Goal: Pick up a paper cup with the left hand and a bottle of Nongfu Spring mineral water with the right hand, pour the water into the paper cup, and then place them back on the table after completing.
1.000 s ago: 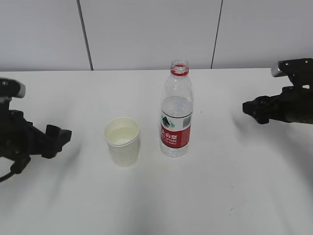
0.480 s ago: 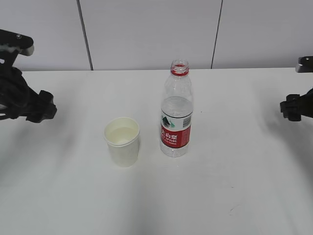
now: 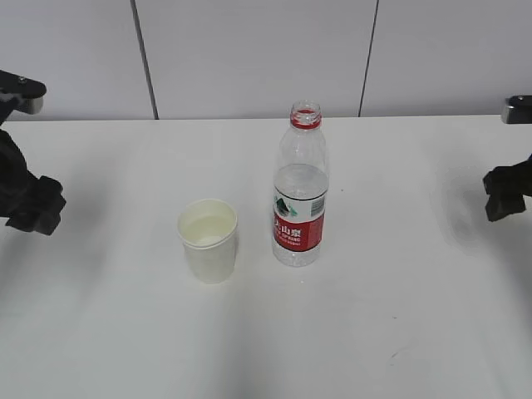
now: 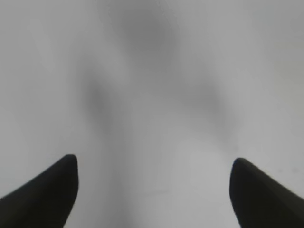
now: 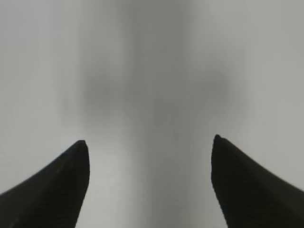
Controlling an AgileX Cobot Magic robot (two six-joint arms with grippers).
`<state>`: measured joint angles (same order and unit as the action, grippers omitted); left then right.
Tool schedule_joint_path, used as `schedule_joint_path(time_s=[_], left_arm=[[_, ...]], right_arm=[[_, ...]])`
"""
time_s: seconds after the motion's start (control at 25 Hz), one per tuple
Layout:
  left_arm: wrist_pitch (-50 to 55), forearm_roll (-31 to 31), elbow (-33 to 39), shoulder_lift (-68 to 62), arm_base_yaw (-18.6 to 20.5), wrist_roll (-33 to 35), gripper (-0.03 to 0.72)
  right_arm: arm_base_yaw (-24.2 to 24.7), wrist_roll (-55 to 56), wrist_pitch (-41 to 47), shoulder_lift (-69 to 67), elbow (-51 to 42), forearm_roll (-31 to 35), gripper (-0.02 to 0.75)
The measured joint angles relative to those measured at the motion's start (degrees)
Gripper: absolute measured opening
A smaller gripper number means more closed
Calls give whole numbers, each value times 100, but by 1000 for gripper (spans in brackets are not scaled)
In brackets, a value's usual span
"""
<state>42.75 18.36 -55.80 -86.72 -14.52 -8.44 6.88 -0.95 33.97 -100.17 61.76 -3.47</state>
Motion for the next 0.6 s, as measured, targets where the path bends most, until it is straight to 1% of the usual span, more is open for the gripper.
schedule_joint_path(time_s=[0.04, 0.12, 0.24, 0.48, 0.6], left_arm=[[96, 6, 0, 0, 0, 0, 591], [291, 6, 0, 0, 0, 20, 591], [610, -86, 0, 27, 0, 39, 591], [801, -872, -4, 403, 0, 429, 589], [918, -954, -4, 613, 0, 551, 589]], right_arm=[[0, -243, 200, 0, 119, 308, 591], [0, -558, 510, 0, 377, 618, 590], [0, -822, 845, 114, 538, 717, 590], [0, -988, 1185, 825, 561, 742, 589], [0, -1152, 1477, 1132, 561, 877, 589]])
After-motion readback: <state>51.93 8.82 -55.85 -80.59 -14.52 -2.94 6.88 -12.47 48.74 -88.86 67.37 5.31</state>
